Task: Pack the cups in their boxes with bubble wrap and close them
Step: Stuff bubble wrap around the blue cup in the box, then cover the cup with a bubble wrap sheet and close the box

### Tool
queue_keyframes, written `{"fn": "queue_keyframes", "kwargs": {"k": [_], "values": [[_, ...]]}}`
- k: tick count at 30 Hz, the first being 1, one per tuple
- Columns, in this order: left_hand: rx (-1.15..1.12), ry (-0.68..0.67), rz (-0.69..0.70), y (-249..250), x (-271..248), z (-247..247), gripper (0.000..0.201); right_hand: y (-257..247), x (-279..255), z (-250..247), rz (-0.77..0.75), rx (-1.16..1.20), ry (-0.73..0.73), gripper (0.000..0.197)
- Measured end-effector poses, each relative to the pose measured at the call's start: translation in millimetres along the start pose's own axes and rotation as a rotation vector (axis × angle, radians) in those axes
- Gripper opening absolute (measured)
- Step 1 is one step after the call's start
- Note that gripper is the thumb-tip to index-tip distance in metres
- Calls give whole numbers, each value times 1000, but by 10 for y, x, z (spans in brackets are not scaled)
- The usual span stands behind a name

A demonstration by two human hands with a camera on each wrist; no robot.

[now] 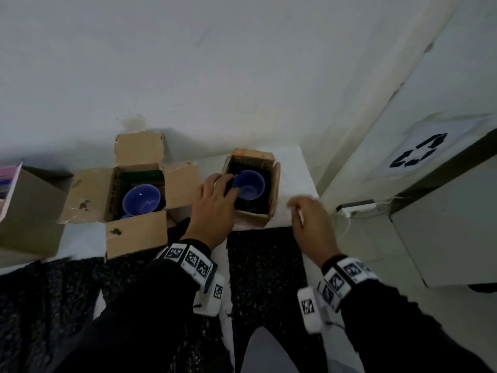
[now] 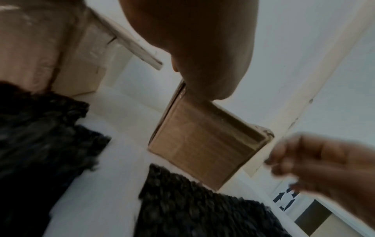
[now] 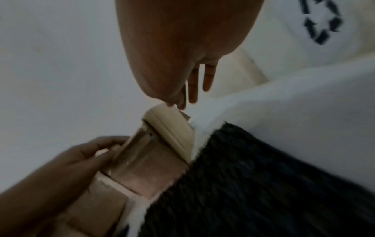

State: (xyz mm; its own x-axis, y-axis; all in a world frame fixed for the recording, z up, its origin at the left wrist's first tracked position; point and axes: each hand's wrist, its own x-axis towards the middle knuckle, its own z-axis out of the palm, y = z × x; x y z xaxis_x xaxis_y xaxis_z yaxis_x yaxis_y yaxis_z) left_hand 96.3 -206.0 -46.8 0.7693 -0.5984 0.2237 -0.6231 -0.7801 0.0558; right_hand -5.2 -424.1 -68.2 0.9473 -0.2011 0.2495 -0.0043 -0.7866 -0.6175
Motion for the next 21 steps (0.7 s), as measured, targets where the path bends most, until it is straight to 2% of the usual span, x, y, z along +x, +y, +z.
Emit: {"fn": "queue_keyframes", "kwargs": {"k": [2,3,5,6,8,10,11,14,17,19,21], "values": [[-56,4,-31,101,-139,-23,35,66,-324,120,124,-106,-252,38],[-83,7,-39,160,-209,-41,38,73,-442,157,128,-226,-365,53],[-112,1,-35,277,-365,-84,49,32,-591,174,89,-411,-448,71],[-129,-6,-33,313,-411,-78,54,17,-575,177,87,-438,-449,69],[-173,-5,-19,375,-520,-99,56,-34,-545,144,72,-357,-457,47],[-216,-25,30,394,-582,-133,56,-79,-510,82,97,-74,-457,20],[-231,-53,69,388,-595,-147,58,-106,-501,33,109,45,-431,14],[-241,-137,112,342,-571,-211,62,-268,-441,-153,86,201,-348,12],[-207,-135,76,245,-458,-341,45,-440,-314,-344,47,273,-280,13],[-190,-201,105,189,-384,-448,39,-522,-190,-465,22,272,-240,14],[-291,-275,82,145,-332,-590,34,-592,-57,-580,-11,218,-229,12]]}}
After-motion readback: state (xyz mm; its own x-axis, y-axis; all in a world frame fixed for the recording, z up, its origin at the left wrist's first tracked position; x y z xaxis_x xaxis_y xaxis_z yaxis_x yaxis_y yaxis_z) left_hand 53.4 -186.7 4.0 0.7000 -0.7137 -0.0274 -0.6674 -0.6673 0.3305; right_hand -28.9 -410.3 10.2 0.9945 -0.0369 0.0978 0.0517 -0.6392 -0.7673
